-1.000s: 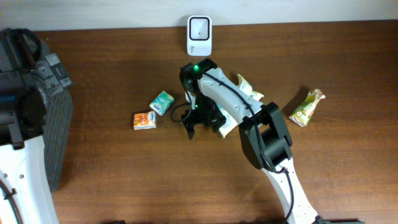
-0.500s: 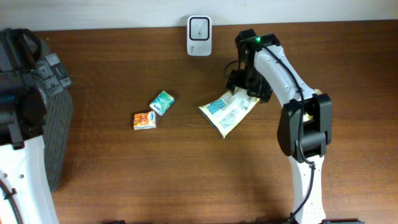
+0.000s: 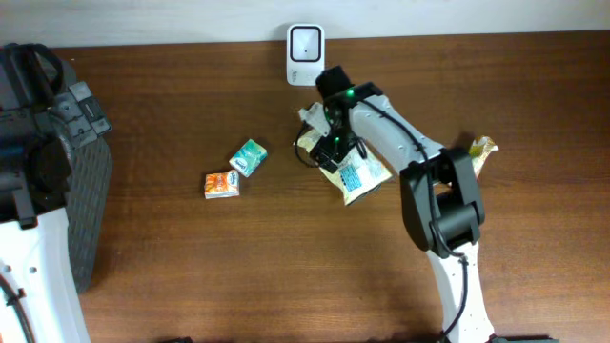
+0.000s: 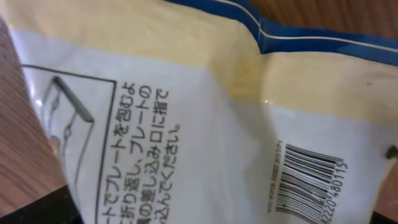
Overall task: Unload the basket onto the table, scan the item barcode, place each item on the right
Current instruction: 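Lower the right gripper onto the white snack bag and grasp it, then lift the snack bag and hold it up to the scanner window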
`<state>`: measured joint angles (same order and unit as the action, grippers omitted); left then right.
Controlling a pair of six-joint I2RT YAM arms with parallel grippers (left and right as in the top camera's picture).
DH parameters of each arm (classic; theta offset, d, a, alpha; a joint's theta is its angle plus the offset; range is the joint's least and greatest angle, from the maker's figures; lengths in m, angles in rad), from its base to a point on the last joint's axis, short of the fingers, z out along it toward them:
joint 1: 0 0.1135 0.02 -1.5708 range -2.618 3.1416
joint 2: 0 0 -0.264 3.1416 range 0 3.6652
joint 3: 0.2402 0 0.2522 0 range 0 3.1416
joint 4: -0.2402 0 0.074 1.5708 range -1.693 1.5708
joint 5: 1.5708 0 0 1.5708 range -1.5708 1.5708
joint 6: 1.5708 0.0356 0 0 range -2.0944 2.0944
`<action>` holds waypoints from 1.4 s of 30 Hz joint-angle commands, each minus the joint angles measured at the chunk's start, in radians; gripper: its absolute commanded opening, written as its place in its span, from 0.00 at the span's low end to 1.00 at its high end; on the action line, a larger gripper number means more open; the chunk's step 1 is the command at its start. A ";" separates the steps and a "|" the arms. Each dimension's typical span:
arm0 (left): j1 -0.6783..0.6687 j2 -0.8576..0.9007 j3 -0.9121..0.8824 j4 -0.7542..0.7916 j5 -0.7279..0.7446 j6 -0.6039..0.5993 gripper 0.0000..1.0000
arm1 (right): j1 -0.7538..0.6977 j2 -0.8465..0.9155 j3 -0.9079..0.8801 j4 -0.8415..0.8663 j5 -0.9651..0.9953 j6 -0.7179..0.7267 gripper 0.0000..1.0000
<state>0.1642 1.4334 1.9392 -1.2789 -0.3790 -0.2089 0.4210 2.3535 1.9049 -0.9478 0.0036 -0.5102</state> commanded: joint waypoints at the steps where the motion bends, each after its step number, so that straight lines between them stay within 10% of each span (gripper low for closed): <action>1: 0.004 -0.005 0.006 0.001 -0.010 0.002 0.99 | 0.039 0.005 0.119 -0.061 0.153 -0.084 0.99; 7: 0.004 -0.005 0.006 0.001 -0.010 0.002 0.99 | -0.007 -0.063 0.549 -0.543 0.031 0.442 0.99; 11: 0.004 -0.005 0.006 0.001 -0.010 0.002 0.99 | -0.121 -0.056 0.422 -0.644 -0.064 0.706 0.99; 15: 0.004 -0.005 0.006 0.001 -0.010 0.002 0.99 | -0.122 -0.056 0.008 -0.288 -0.228 0.833 0.31; 18: 0.004 -0.005 0.006 0.001 -0.010 0.002 0.99 | -0.073 -0.056 -0.147 -0.103 -0.235 0.892 0.13; 21: 0.004 -0.005 0.006 0.001 -0.010 0.002 0.99 | -0.069 -0.056 -0.183 -0.040 -0.169 0.801 0.14; 29: 0.004 -0.005 0.006 0.001 -0.010 0.002 0.99 | -0.068 -0.056 -0.177 0.198 0.091 -0.295 0.28; 33: 0.004 -0.005 0.006 0.001 -0.010 0.002 0.99 | -0.069 -0.154 -0.079 0.105 -0.034 -0.178 0.13; 34: 0.004 -0.005 0.006 0.001 -0.010 0.002 0.99 | -0.070 -0.247 -0.024 0.010 -0.122 -0.067 0.17; 36: 0.004 -0.005 0.006 0.001 -0.010 0.002 0.99 | -0.096 -0.378 -0.006 -0.084 -0.124 0.196 0.65; 38: 0.005 -0.005 0.006 0.001 -0.010 0.002 0.99 | -0.221 -0.382 -0.021 -0.183 -0.193 0.591 0.64; 42: 0.004 -0.005 0.006 0.001 -0.010 0.002 0.99 | -0.401 -0.283 -0.293 0.000 -0.552 0.669 0.80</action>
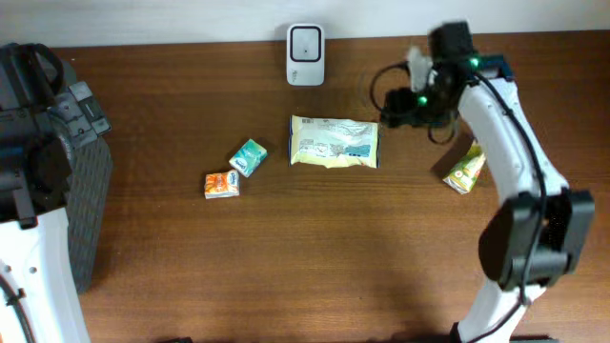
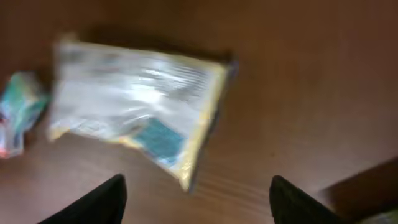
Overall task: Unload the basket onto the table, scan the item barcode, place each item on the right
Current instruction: 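Lift the snack bag and hold it up to the scanner window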
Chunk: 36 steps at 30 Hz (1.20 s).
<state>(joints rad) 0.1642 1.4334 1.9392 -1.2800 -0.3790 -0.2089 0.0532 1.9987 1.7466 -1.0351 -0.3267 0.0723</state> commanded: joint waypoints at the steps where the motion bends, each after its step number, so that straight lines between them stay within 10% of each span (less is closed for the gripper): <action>1: 0.005 -0.005 0.006 0.002 -0.010 0.002 0.99 | -0.041 0.086 -0.182 0.150 -0.247 0.087 0.81; 11: 0.004 -0.005 0.006 -0.002 -0.010 0.002 0.99 | 0.059 0.256 -0.341 0.644 -0.361 0.365 0.81; 17: 0.004 -0.005 0.006 -0.002 -0.010 0.002 0.99 | 0.112 0.354 -0.338 0.697 -0.464 0.390 0.04; 31: 0.004 -0.005 0.006 -0.002 -0.010 0.002 0.99 | 0.069 -0.327 -0.322 0.491 -0.783 -0.394 0.04; 36: 0.004 -0.005 0.006 -0.002 -0.010 0.001 0.99 | 0.054 -0.331 -0.322 0.555 -0.975 -0.395 0.04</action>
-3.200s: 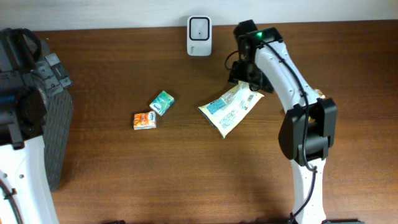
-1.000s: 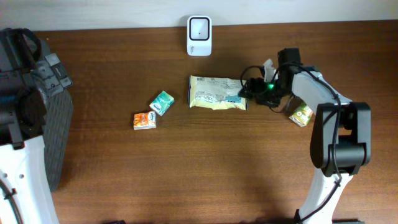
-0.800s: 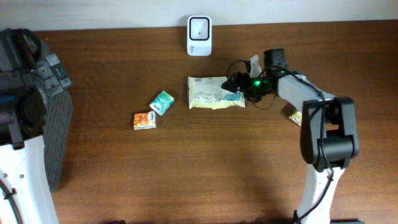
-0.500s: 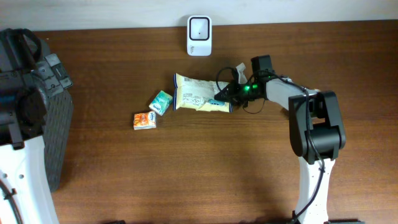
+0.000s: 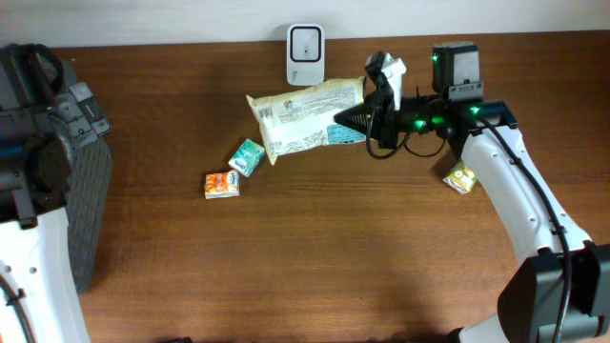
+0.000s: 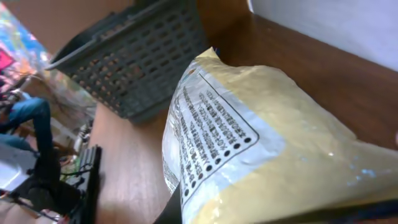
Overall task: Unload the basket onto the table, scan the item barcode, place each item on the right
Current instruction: 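Lift the snack bag and hold it up to the scanner window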
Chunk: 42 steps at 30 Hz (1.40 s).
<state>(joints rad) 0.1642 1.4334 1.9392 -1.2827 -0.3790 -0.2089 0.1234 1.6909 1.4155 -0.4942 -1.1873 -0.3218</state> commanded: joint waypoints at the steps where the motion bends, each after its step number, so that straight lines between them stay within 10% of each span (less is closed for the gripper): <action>1: 0.004 -0.005 0.006 0.001 -0.010 0.002 0.99 | -0.041 -0.023 0.009 0.038 -0.119 0.108 0.04; 5: 0.004 -0.005 0.006 0.001 -0.010 0.002 0.99 | -0.203 -0.023 0.009 0.255 -0.248 0.514 0.04; 11: 0.004 -0.005 0.006 0.001 -0.010 0.002 0.99 | -0.348 -0.023 0.009 0.287 -0.267 0.526 0.04; 15: 0.004 -0.005 0.006 0.001 -0.010 0.001 0.99 | -0.230 -0.030 0.033 0.288 0.253 0.504 0.04; 19: 0.004 -0.005 0.006 0.001 -0.010 0.002 0.99 | 0.088 -0.019 0.038 0.333 1.183 -0.005 0.04; 25: 0.004 -0.005 0.006 0.001 -0.010 0.002 0.99 | 0.304 0.216 0.038 0.803 1.649 -0.643 0.04; 31: 0.004 -0.005 0.006 0.001 -0.010 0.002 0.99 | 0.348 0.454 0.039 1.251 1.717 -1.031 0.04; 42: 0.004 -0.005 0.006 0.000 -0.010 0.002 0.99 | 0.343 0.485 0.098 1.284 1.498 -1.141 0.04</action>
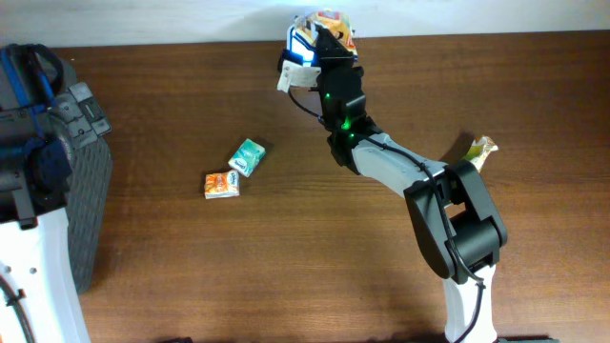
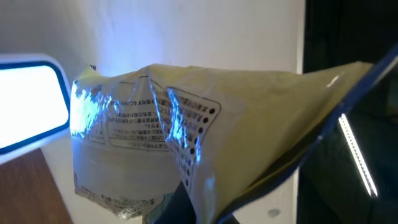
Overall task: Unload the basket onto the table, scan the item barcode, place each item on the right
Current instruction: 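Lift the snack bag and hold it up to the scanner window, then carry the snack bag right and drop it beside the carton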
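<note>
My right gripper [image 1: 322, 46] is shut on the snack bag [image 1: 322, 21], a cream and white pouch with black Japanese print. It holds the bag up at the table's back edge, right in front of the white scanner [image 1: 297, 38], which the bag largely covers. In the right wrist view the bag [image 2: 186, 118] fills the middle, gripped by its lower edge and lit blue on its left side. The scanner's glowing white face [image 2: 28, 102] is just left of it. My left arm [image 1: 38, 143] rests at the left edge, and its fingers cannot be made out.
A green packet [image 1: 248, 157] and an orange packet [image 1: 221, 185] lie left of centre. A yellow-green pouch [image 1: 479, 151] lies to the right, beside my right arm. A dark grey basket [image 1: 91, 210] stands at the left edge. The wall runs behind the scanner.
The right gripper has gone from holding the bag flat over the table, right of the scanner, to holding it up against the scanner's face. Blue light now falls on the bag.
The right gripper was first down at the bag below the scanner, barcode in its view. Then the bag lay flat on the table with the gripper open to its right. Then the gripper held the bag's right end, raised, and now holds it at the scanner.
</note>
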`<state>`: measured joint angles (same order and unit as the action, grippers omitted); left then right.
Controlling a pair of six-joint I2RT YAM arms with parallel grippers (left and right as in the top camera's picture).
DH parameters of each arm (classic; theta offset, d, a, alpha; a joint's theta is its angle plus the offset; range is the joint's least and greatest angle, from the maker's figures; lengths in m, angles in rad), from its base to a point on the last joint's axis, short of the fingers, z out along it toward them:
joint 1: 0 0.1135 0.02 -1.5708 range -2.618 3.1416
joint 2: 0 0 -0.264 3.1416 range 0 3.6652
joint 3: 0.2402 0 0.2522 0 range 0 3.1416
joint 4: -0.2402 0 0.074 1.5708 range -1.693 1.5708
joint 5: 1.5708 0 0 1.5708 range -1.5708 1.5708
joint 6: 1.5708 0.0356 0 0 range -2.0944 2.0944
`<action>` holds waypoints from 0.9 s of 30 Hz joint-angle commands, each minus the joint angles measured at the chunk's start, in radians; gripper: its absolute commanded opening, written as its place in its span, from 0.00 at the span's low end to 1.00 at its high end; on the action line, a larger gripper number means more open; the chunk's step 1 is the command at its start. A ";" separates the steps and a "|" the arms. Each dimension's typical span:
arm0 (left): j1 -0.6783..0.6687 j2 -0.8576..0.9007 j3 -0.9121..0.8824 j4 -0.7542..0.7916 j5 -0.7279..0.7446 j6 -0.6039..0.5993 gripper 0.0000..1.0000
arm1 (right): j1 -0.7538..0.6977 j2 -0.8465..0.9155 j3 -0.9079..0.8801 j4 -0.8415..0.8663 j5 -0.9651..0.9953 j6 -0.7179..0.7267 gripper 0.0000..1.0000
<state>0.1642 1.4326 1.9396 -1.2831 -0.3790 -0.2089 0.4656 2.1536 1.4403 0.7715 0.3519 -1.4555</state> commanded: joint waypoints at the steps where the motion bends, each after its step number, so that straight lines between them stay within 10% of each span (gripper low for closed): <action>1: 0.004 -0.004 0.006 0.001 -0.010 0.002 0.99 | -0.003 0.045 0.105 0.018 -0.041 -0.008 0.04; 27: 0.005 -0.004 0.006 -0.065 -0.010 0.002 0.99 | -0.016 0.126 0.198 -0.051 0.037 -0.117 0.04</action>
<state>0.1642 1.4326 1.9392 -1.3464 -0.3790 -0.2089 0.4561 2.2753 1.6066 0.6819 0.3801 -1.5742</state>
